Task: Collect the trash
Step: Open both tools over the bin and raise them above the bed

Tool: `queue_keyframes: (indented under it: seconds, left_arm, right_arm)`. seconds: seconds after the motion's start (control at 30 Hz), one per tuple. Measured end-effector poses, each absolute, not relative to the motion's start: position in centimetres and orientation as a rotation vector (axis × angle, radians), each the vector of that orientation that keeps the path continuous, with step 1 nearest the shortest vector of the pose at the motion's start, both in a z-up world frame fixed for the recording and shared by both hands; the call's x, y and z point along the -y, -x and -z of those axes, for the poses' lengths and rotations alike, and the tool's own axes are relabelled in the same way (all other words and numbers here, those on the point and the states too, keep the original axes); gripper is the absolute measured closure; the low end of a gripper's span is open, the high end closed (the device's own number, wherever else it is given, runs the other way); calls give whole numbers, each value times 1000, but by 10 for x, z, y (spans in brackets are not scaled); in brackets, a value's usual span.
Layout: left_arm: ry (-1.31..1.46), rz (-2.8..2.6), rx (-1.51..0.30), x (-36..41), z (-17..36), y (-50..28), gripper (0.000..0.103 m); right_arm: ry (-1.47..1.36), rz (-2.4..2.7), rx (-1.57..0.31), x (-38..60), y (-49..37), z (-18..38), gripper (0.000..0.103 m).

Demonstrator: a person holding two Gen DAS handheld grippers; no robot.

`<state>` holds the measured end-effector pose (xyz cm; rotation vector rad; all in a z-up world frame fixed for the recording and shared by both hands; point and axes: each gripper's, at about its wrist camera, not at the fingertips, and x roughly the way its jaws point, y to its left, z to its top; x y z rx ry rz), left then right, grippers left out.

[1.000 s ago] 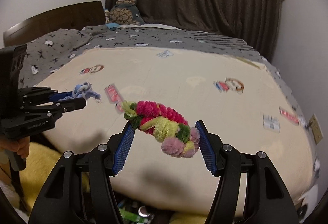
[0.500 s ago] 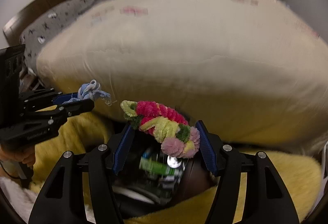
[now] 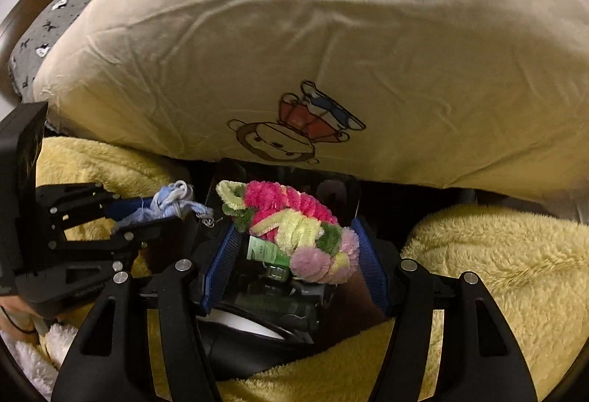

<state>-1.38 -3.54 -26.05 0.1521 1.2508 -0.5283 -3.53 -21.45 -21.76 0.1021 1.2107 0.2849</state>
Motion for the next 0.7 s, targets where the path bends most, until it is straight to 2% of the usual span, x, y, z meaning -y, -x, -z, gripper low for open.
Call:
queue_keyframes:
  seconds: [0.07,0.13,0.23,0.4,0.5,0.57,0.63,0.7]
  left_arm:
    - [-155,526,-1252,37,262,17,77]
    - [-152,521,-1255,35,265,16,65]
    - [-154,507,-1249,34,265,16,52]
    - [-143,463,-1223,24,252,17,40]
    - [-111,435,-1195,16,232,16,33]
    - [-93,430,-1167,14,218,17,27]
    - [-95,412,-1112,11,196,17,16]
    - [-99,383,-1048,8,172,15,12]
  right_arm:
    - [-110,-277,-1216,216,31,220,38]
    - [-127,-277,-1225,218,28,221,36]
    - [-148,-283,-1226,220,26,222,23]
    - [-152,-259,-1196,223,25,211,16]
    - [-128,-241,-1172,225,25,201,12]
    - [-111,-227,-1155,227,25,190,4]
    - [-88,-209,-1127,229,26,178,4]
    - [-56,-177,-1085,230,26,161,4]
